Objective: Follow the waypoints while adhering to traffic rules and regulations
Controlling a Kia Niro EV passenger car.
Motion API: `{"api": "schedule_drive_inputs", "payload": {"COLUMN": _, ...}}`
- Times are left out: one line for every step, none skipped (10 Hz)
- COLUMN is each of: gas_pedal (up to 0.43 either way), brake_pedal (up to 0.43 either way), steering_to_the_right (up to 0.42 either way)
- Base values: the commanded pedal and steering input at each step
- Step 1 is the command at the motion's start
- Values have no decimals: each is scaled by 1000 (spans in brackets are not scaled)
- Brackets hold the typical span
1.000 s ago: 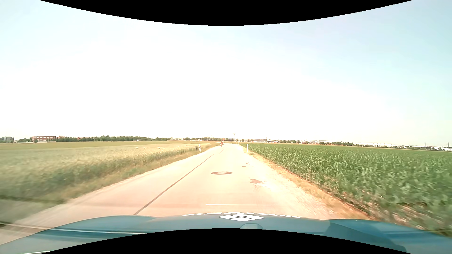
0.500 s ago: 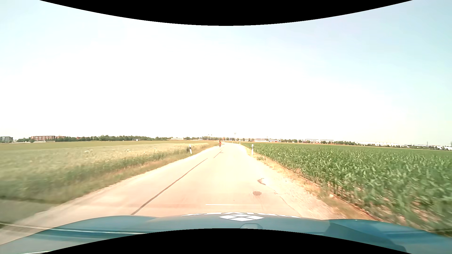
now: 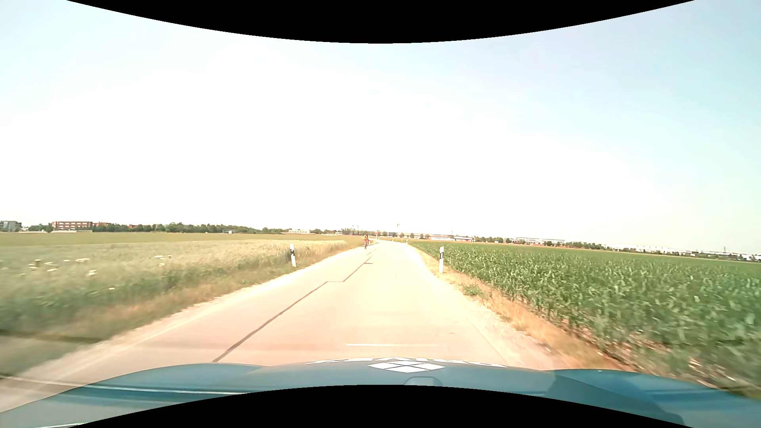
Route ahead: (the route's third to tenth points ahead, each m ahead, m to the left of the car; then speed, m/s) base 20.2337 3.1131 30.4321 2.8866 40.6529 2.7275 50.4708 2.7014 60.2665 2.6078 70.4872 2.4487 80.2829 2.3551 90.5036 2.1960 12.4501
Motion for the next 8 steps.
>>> {"api": "schedule_drive_inputs", "payload": {"gas_pedal": 20, "brake_pedal": 0, "steering_to_the_right": -3}}
{"api": "schedule_drive_inputs", "payload": {"gas_pedal": 20, "brake_pedal": 0, "steering_to_the_right": -2}}
{"api": "schedule_drive_inputs", "payload": {"gas_pedal": 20, "brake_pedal": 0, "steering_to_the_right": -2}}
{"api": "schedule_drive_inputs", "payload": {"gas_pedal": 39, "brake_pedal": 0, "steering_to_the_right": -2}}
{"api": "schedule_drive_inputs", "payload": {"gas_pedal": 39, "brake_pedal": 0, "steering_to_the_right": -2}}
{"api": "schedule_drive_inputs", "payload": {"gas_pedal": 39, "brake_pedal": 0, "steering_to_the_right": -1}}
{"api": "schedule_drive_inputs", "payload": {"gas_pedal": 39, "brake_pedal": 0, "steering_to_the_right": 0}}
{"api": "schedule_drive_inputs", "payload": {"gas_pedal": 39, "brake_pedal": 0, "steering_to_the_right": 0}}
